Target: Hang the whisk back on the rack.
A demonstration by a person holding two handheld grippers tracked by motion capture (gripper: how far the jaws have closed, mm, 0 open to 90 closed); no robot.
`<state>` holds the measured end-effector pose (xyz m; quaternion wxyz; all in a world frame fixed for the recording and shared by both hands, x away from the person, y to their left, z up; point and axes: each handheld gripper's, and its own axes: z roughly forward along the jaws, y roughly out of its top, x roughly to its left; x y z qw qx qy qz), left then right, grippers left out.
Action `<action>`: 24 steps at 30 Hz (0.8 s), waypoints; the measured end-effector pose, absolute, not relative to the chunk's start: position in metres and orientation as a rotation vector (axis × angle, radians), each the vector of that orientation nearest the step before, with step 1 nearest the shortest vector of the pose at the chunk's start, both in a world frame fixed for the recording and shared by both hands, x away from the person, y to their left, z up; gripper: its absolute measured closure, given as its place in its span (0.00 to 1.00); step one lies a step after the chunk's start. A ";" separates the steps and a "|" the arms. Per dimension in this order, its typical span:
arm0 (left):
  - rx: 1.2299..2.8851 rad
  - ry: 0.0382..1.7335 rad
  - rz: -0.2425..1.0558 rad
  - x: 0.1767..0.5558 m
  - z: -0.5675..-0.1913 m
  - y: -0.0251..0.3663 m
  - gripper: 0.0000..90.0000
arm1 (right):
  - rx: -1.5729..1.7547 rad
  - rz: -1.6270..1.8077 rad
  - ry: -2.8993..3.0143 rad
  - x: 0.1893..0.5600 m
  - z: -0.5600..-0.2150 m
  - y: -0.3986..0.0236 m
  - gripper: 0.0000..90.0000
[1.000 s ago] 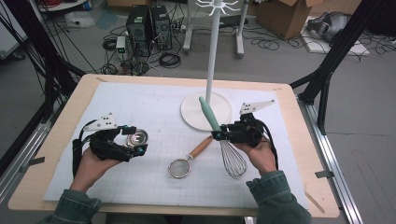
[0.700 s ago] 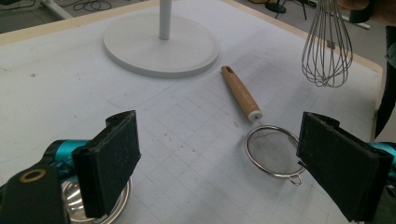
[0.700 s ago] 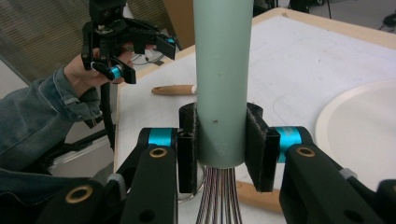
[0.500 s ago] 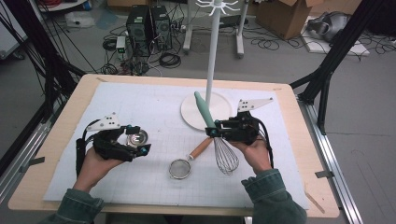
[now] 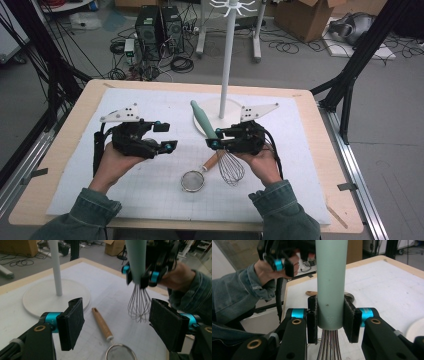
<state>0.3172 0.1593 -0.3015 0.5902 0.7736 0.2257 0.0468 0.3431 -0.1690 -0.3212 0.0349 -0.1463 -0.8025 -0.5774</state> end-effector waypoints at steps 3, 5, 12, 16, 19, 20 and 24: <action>1.781 0.503 0.076 0.322 -0.292 0.153 0.36 | -0.420 -1.779 -2.467 0.342 -0.319 -0.162 0.77; 1.774 0.492 0.064 0.324 -0.286 0.149 0.38 | -0.405 -1.787 -2.462 0.341 -0.317 -0.158 0.77; 1.775 0.439 0.013 0.329 -0.274 0.134 0.46 | -0.357 -1.793 -2.477 0.339 -0.314 -0.145 0.77; 1.779 0.426 -0.009 0.331 -0.273 0.128 0.53 | -0.326 -1.796 -2.502 0.337 -0.313 -0.140 0.77; 1.782 0.417 -0.011 0.332 -0.273 0.126 0.63 | -0.315 -1.783 -2.505 0.335 -0.313 -0.136 0.77; 1.776 0.417 -0.019 0.332 -0.273 0.125 0.65 | -0.305 -1.792 -2.517 0.336 -0.314 -0.136 0.77; 1.775 0.410 -0.026 0.330 -0.270 0.123 0.73 | -0.308 -1.791 -2.542 0.334 -0.313 -0.134 0.77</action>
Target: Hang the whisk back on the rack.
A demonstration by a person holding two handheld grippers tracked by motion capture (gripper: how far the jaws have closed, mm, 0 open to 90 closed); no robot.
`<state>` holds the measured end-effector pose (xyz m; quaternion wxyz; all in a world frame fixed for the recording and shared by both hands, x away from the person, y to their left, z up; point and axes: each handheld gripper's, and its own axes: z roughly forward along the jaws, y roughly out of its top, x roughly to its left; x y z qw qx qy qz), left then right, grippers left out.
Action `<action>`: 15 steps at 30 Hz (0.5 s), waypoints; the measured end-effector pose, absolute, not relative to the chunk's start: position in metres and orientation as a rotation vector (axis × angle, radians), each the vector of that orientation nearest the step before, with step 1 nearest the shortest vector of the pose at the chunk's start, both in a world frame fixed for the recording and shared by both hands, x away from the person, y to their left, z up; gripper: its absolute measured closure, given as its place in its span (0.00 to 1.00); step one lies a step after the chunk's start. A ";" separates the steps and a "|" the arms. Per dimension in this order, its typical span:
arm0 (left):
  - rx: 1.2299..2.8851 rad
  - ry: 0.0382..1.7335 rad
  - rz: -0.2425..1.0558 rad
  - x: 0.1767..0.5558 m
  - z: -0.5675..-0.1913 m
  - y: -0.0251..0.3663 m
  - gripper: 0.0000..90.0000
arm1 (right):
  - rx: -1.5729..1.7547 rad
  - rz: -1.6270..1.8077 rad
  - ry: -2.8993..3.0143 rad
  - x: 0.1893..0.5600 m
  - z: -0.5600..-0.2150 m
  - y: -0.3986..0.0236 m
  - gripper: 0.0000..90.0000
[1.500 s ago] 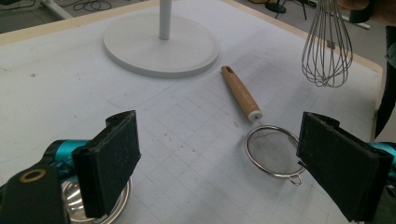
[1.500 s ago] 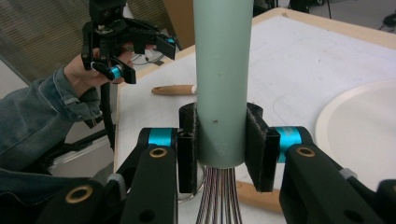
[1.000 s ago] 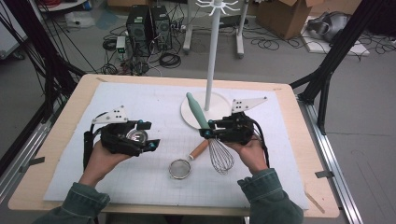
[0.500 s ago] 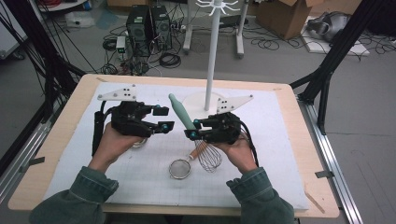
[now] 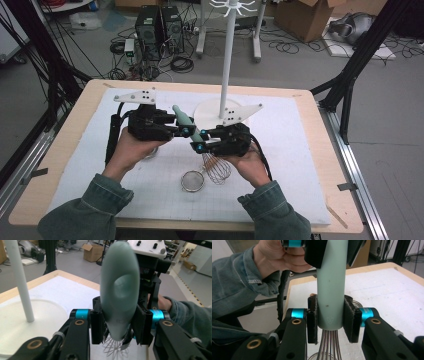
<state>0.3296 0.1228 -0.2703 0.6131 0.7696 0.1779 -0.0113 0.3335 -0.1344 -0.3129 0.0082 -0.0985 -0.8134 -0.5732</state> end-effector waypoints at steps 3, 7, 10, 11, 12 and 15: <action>1.779 0.407 -0.009 0.326 -0.265 0.119 0.73 | -0.308 -1.795 -2.553 0.330 -0.310 -0.135 0.76; 1.779 0.404 0.017 0.321 -0.256 0.114 0.74 | -0.305 -1.831 -2.578 0.325 -0.301 -0.137 0.75; 1.792 0.408 0.035 0.320 -0.251 0.110 0.74 | -0.313 -1.844 -2.605 0.323 -0.297 -0.137 0.73; 1.798 0.411 0.043 0.319 -0.250 0.109 0.74 | -0.315 -1.843 -2.608 0.321 -0.295 -0.137 0.72; 1.802 0.412 0.049 0.318 -0.250 0.107 0.74 | -0.322 -1.848 -2.617 0.320 -0.294 -0.137 0.72; 1.809 0.423 0.064 0.318 -0.249 0.105 0.74 | -0.332 -1.845 -2.655 0.317 -0.289 -0.135 0.71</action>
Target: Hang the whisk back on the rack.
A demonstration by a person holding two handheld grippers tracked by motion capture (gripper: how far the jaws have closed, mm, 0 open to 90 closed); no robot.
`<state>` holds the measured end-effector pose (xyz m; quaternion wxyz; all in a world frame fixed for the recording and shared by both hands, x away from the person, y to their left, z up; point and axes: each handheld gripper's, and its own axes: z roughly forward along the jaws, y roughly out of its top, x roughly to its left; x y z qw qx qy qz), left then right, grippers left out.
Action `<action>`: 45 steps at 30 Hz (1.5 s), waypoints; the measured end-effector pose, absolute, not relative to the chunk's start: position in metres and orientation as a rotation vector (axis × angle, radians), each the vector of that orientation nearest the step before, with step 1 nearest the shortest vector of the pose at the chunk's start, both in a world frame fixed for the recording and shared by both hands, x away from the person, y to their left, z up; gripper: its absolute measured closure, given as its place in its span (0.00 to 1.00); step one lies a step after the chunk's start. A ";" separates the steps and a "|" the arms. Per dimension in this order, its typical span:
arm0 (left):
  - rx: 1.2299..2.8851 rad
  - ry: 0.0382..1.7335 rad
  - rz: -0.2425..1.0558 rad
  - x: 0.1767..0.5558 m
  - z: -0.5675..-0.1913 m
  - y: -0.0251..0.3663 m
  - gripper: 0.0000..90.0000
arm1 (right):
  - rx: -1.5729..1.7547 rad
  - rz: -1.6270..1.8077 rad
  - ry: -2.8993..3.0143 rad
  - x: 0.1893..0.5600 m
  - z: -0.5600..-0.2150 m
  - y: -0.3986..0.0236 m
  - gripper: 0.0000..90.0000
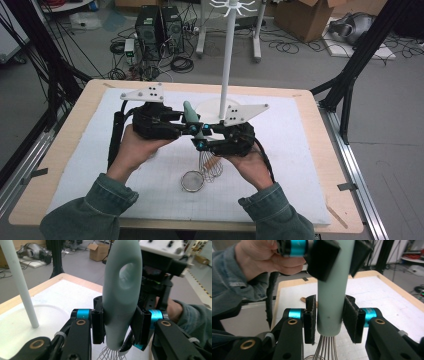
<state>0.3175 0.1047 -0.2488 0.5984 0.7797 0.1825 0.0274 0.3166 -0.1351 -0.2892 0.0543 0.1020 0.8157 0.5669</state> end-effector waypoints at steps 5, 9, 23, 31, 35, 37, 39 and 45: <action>1.810 0.426 0.085 0.316 -0.248 0.103 0.74 | 0.345 1.684 2.482 0.316 -0.287 -0.132 0.76; 1.795 0.415 0.092 0.316 -0.247 0.106 0.72 | 0.340 1.710 2.484 0.319 -0.287 -0.134 0.77; 1.766 0.468 0.226 0.302 -0.252 0.154 0.45 | 0.436 1.813 2.483 0.345 -0.280 -0.154 0.77; 1.752 0.526 0.255 0.295 -0.276 0.181 0.39 | 0.483 1.794 2.457 0.366 -0.256 -0.159 0.77; 1.744 0.552 0.270 0.292 -0.285 0.194 0.37 | 0.479 1.790 2.432 0.380 -0.238 -0.160 0.77; 1.741 0.567 0.279 0.291 -0.289 0.199 0.36 | 0.484 1.794 2.428 0.383 -0.234 -0.161 0.77; 1.741 0.581 0.294 0.289 -0.293 0.203 0.35 | 0.479 1.802 2.424 0.388 -0.229 -0.161 0.77; 1.753 0.617 0.329 0.284 -0.304 0.214 0.29 | 0.479 1.839 2.409 0.406 -0.217 -0.161 0.77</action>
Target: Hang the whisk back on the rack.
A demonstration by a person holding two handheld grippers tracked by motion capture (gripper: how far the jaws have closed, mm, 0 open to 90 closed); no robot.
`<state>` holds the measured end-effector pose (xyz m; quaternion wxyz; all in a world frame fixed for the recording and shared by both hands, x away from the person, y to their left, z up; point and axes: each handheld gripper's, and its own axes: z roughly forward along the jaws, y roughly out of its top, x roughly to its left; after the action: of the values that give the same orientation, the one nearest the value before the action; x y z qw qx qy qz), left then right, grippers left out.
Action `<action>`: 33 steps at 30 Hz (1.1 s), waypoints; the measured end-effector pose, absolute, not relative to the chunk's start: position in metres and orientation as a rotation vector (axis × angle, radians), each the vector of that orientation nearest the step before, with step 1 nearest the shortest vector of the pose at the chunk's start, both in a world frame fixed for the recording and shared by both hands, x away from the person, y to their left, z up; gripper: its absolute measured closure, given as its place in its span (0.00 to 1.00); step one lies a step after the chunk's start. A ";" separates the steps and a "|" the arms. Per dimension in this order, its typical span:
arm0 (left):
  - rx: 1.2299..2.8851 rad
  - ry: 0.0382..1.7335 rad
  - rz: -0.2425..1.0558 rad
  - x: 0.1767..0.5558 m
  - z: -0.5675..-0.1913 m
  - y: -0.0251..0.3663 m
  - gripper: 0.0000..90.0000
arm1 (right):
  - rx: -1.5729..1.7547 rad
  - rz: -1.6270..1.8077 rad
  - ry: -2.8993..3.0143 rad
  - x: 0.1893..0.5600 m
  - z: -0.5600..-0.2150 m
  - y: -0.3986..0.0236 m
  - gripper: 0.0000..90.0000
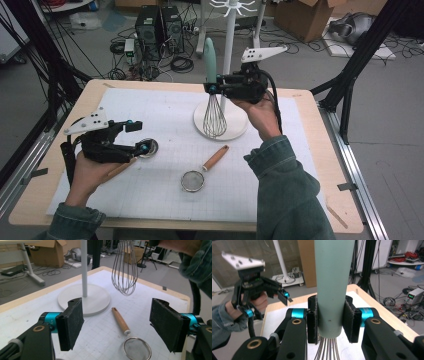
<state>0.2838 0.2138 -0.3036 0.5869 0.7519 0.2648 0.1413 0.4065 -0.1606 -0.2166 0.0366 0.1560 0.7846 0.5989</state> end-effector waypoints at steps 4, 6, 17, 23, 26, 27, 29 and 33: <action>1.769 0.636 0.351 0.281 -0.309 0.218 0.28 | 0.477 1.836 2.407 0.417 -0.209 -0.160 0.77; 1.772 0.643 0.354 0.280 -0.313 0.220 0.27 | 0.479 1.844 2.407 0.423 -0.206 -0.160 0.77; 1.778 0.685 0.356 0.279 -0.329 0.228 0.25 | 0.514 1.829 2.393 0.448 -0.191 -0.166 0.77; 1.787 0.703 0.355 0.279 -0.336 0.230 0.23 | 0.562 1.832 2.382 0.458 -0.191 -0.175 0.77; 1.793 0.704 0.358 0.279 -0.337 0.229 0.23 | 0.573 1.841 2.375 0.461 -0.193 -0.177 0.77; 1.793 0.707 0.358 0.279 -0.338 0.229 0.23 | 0.572 1.846 2.371 0.461 -0.193 -0.178 0.77; 1.794 0.705 0.356 0.279 -0.338 0.229 0.23 | 0.578 1.849 2.374 0.463 -0.194 -0.179 0.77; 1.804 0.700 0.364 0.278 -0.339 0.228 0.23 | 0.592 1.854 2.376 0.467 -0.196 -0.181 0.77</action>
<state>0.2784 0.2279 -0.3387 0.5534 0.7632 0.2961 0.1538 0.4672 -0.1813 -0.1957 0.0352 0.1926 0.7730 0.6034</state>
